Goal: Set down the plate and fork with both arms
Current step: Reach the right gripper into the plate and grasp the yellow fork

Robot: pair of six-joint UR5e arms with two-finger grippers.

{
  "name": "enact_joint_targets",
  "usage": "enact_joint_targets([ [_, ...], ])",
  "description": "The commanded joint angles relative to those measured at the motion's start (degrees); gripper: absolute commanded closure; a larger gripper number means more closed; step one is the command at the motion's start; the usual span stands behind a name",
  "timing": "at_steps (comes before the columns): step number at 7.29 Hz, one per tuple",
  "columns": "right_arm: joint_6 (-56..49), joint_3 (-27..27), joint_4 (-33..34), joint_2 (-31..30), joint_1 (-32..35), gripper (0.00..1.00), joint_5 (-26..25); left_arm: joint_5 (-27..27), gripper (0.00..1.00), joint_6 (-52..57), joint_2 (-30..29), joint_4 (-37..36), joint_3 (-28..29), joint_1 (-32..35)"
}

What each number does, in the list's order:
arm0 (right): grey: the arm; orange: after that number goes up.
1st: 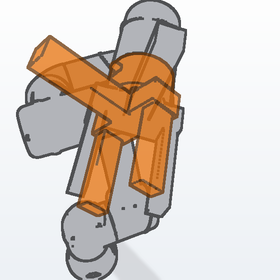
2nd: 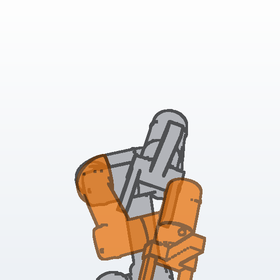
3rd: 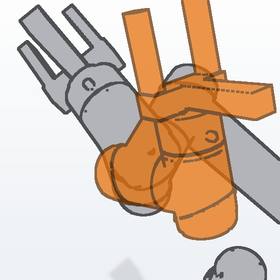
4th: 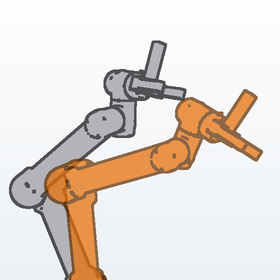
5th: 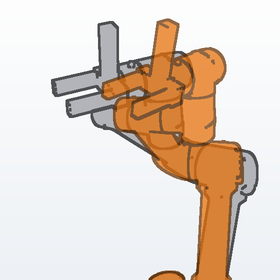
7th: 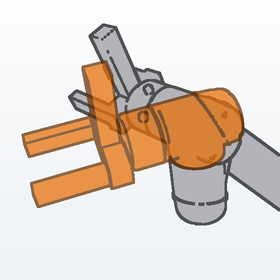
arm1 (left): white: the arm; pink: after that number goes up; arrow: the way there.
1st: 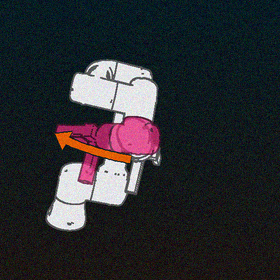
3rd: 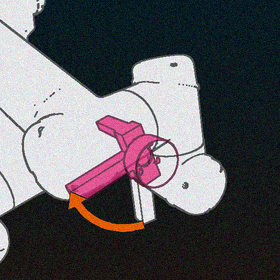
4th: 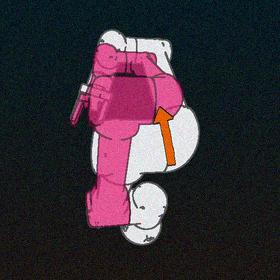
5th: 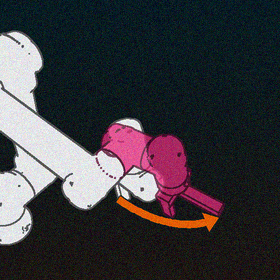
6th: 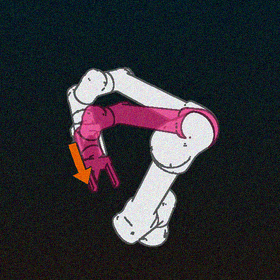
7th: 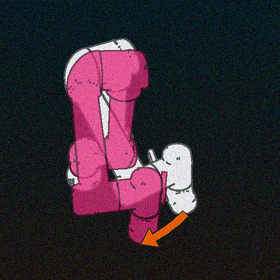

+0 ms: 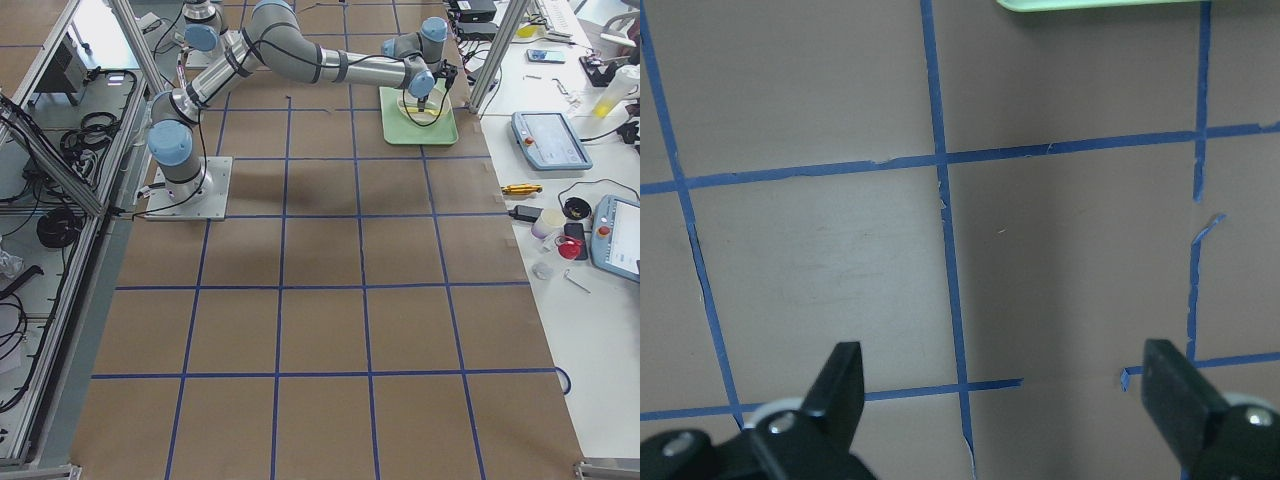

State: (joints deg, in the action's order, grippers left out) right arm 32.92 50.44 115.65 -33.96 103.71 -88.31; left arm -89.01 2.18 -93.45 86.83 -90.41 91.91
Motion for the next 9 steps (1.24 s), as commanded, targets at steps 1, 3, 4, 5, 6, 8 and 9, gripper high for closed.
enact_joint_targets([
  [1, -1.01, 0.89, 0.10, 0.04, 0.00, 0.55, -0.28, -1.60, 0.00, -0.07, 0.02, -0.09, -0.82, -0.07],
  [3, -1.02, 1.24, 0.10, 0.04, 0.00, 0.62, -0.19, -1.52, 0.00, -0.07, 0.02, -0.09, -0.82, -0.07],
  [4, -1.02, 1.33, 0.10, 0.04, 0.00, 0.62, -0.19, -1.52, 0.00, -0.07, 0.02, -0.17, -0.82, -0.07],
  [5, -1.02, 1.42, 0.19, 0.04, 0.00, 0.62, -0.19, -1.52, 0.00, -0.16, 0.02, -0.17, -0.82, -0.07],
  [6, -1.02, 1.42, 0.19, 0.04, 0.00, 0.62, -0.19, -1.52, 0.00, -0.16, 0.02, -0.17, -0.82, -0.07],
  [8, -1.02, 1.59, 0.19, 0.04, 0.00, 0.88, -0.19, -1.52, 0.00, -0.16, 0.02, -0.17, -0.74, -0.07],
  [9, -1.10, 1.86, 0.19, -0.14, 0.00, 0.99, -0.19, -1.52, 0.00, -0.16, 0.02, -0.17, -0.73, -0.07],
])
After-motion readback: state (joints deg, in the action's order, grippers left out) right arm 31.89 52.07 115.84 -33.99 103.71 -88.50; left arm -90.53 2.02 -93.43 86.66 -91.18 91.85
